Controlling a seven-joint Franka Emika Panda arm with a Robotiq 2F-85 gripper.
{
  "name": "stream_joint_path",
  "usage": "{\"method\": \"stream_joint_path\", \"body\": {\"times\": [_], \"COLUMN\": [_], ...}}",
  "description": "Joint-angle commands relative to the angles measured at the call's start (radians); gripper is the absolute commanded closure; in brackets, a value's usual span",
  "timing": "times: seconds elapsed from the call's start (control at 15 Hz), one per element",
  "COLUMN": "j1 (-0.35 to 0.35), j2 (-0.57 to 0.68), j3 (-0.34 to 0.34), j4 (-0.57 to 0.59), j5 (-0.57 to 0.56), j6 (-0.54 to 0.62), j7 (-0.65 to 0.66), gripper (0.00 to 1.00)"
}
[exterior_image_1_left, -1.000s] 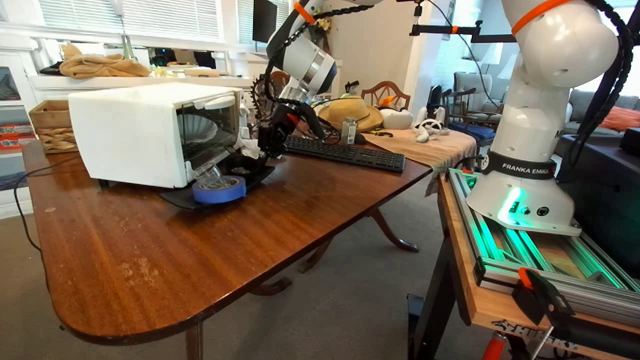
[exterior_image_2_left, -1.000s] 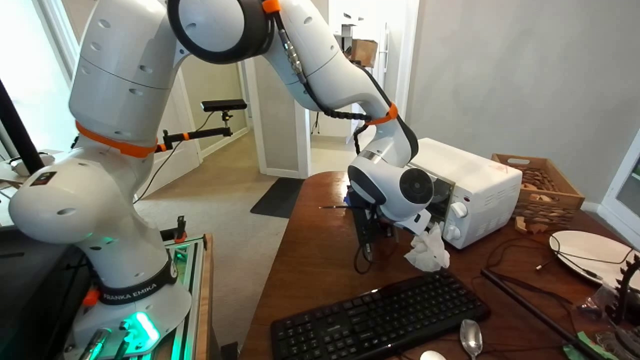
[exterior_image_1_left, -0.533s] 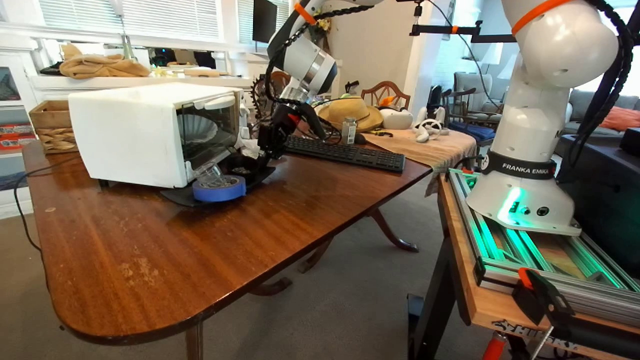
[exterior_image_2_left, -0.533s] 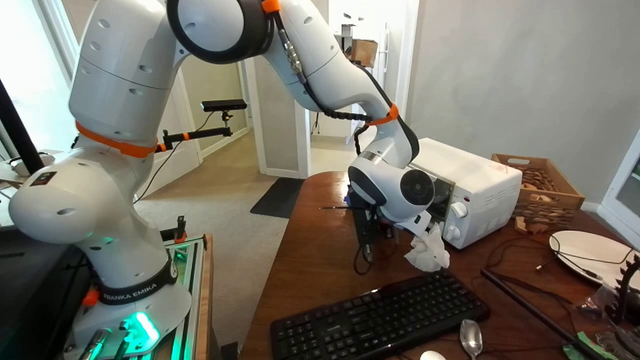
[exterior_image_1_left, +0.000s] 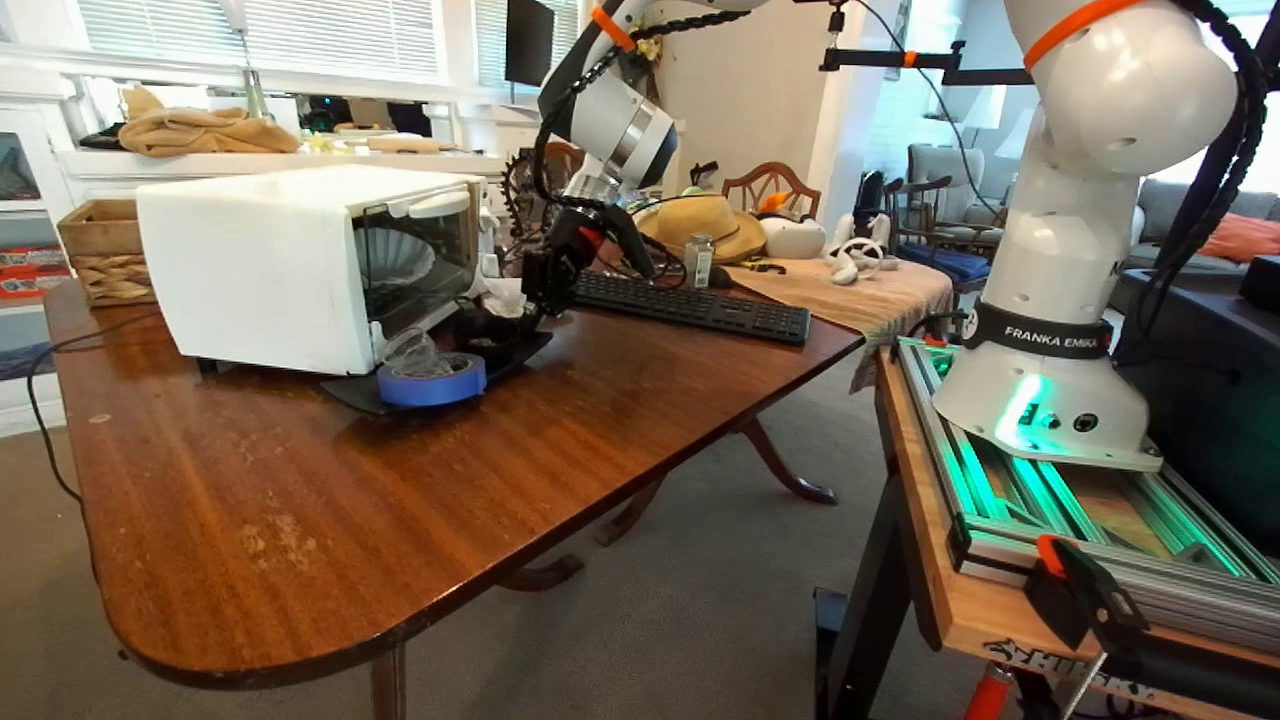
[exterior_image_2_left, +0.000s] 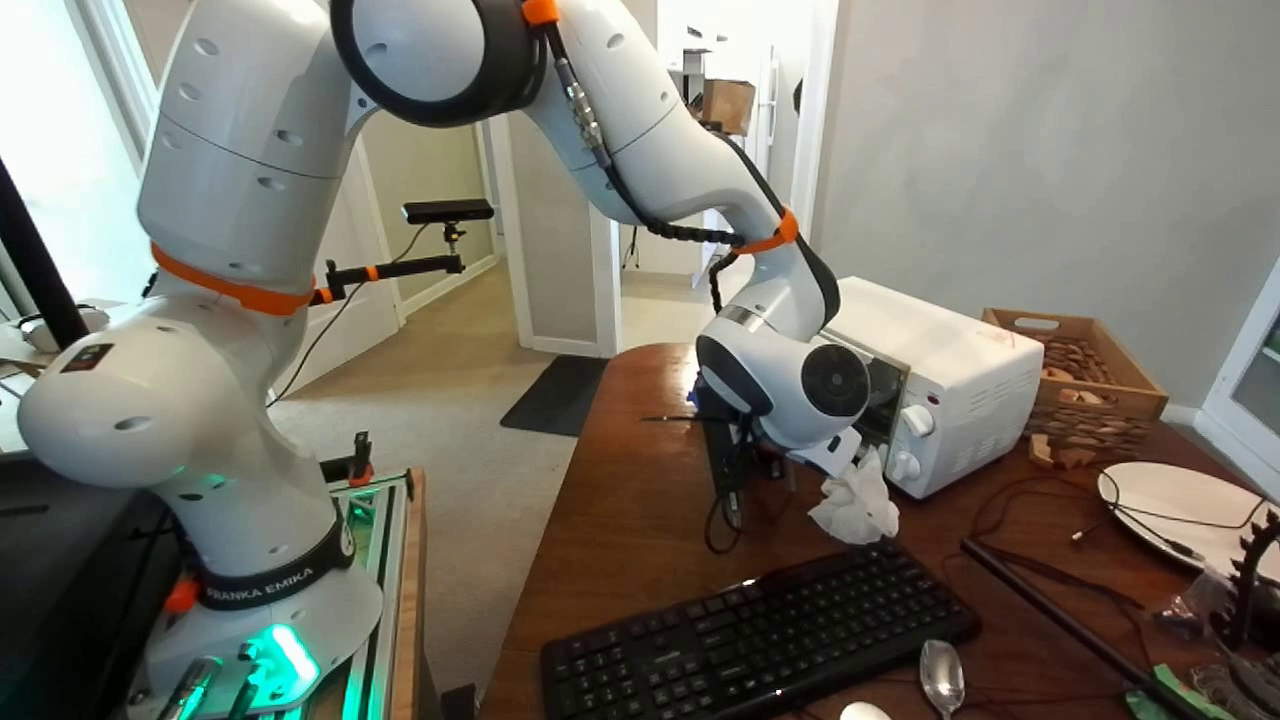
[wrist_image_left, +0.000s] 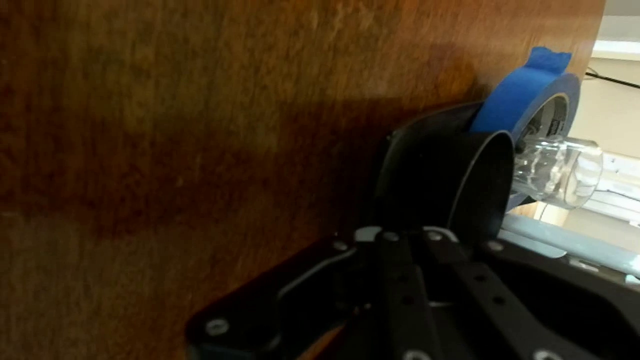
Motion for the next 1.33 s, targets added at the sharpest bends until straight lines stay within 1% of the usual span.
{"method": "stream_joint_path", "body": {"times": [0.0, 0.47, 0.67, 1.0, 1.07, 1.13, 1.27], "j1": [0.019, 0.021, 0.016, 0.025, 0.026, 0.016, 0.017], "j2": [-0.04, -0.094, -0.084, -0.109, -0.109, -0.078, -0.082], "j3": [-0.02, -0.028, -0.031, -0.037, -0.039, -0.038, -0.038], "j4": [-0.047, -0.119, -0.12, -0.141, -0.138, -0.104, -0.106], "j5": [0.014, 0.031, 0.036, 0.024, 0.009, 0.011, 0.011], "j6": [0.016, 0.053, 0.041, 0.067, 0.056, 0.036, 0.036], "j7": [0.01, 0.019, 0.011, 0.023, 0.032, 0.012, 0.014], "gripper": [1.0, 1.0, 1.0, 1.0, 1.0, 0.99, 0.99]}}
